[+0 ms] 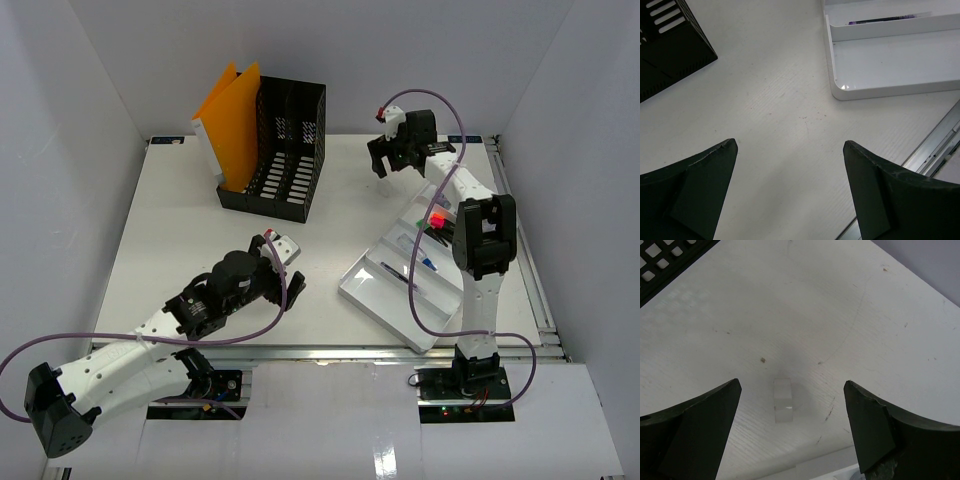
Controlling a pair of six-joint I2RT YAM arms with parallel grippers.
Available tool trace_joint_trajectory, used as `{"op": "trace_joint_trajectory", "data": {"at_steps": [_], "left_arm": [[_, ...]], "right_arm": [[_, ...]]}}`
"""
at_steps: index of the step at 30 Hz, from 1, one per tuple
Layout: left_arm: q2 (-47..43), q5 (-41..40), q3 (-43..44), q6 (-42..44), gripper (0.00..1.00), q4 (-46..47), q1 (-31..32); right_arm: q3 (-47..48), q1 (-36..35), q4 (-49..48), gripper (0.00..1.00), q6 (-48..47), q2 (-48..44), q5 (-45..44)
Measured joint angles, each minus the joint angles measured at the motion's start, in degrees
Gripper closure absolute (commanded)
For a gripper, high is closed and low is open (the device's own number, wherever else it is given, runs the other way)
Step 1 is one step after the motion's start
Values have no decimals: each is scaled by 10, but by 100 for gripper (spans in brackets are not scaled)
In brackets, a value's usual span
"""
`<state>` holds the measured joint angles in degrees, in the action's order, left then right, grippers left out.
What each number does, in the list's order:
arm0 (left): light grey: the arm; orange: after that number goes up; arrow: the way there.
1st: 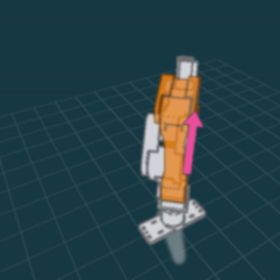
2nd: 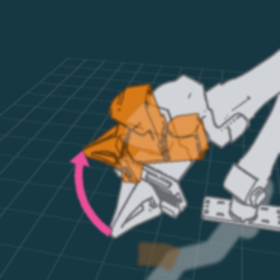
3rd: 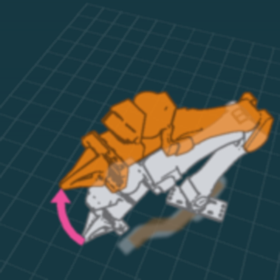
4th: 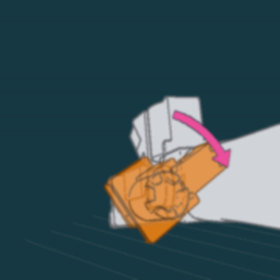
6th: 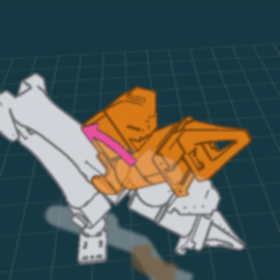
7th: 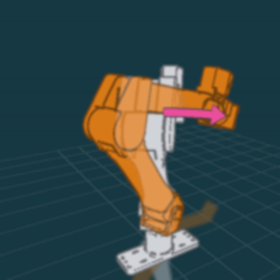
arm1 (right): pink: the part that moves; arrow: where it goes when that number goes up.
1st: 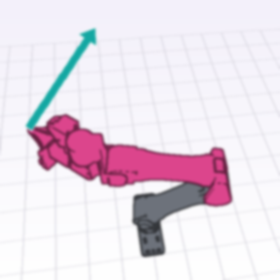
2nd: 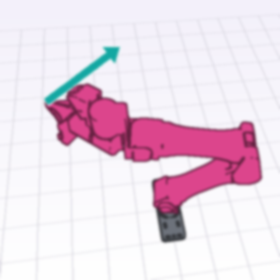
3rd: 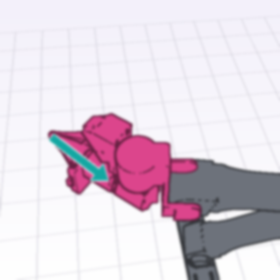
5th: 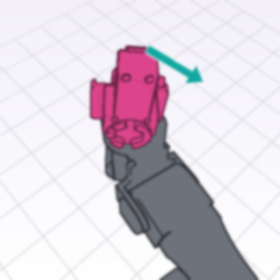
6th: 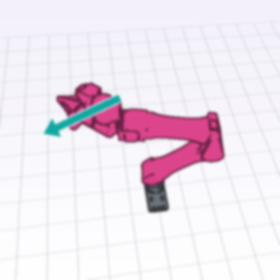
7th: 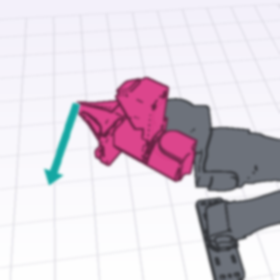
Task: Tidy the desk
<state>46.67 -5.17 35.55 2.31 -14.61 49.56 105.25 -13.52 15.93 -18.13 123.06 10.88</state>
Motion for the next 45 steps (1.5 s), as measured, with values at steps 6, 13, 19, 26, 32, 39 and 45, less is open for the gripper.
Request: {"op": "trace_joint_trajectory", "data": {"at_steps": [6,13,19,26,32,39,45], "left_arm": [[3,0,0,0,2,0,0],[9,0,0,0,2,-1,0],[13,1,0,0,2,-3,0],[13,2,0,0,2,-4,0],[12,2,0,0,2,-4,0],[12,2,0,0,2,-4,0],[7,2,0,0,2,-4,0]], "right_arm": [[32,0,5,5,8,39,4],[6,0,14,12,7,50,-1],[-25,0,24,25,4,50,0],[-30,0,31,53,1,50,-1],[-30,0,32,75,0,50,-3],[-34,0,30,91,-5,47,-1],[-131,0,30,91,-25,-37,69]]}}
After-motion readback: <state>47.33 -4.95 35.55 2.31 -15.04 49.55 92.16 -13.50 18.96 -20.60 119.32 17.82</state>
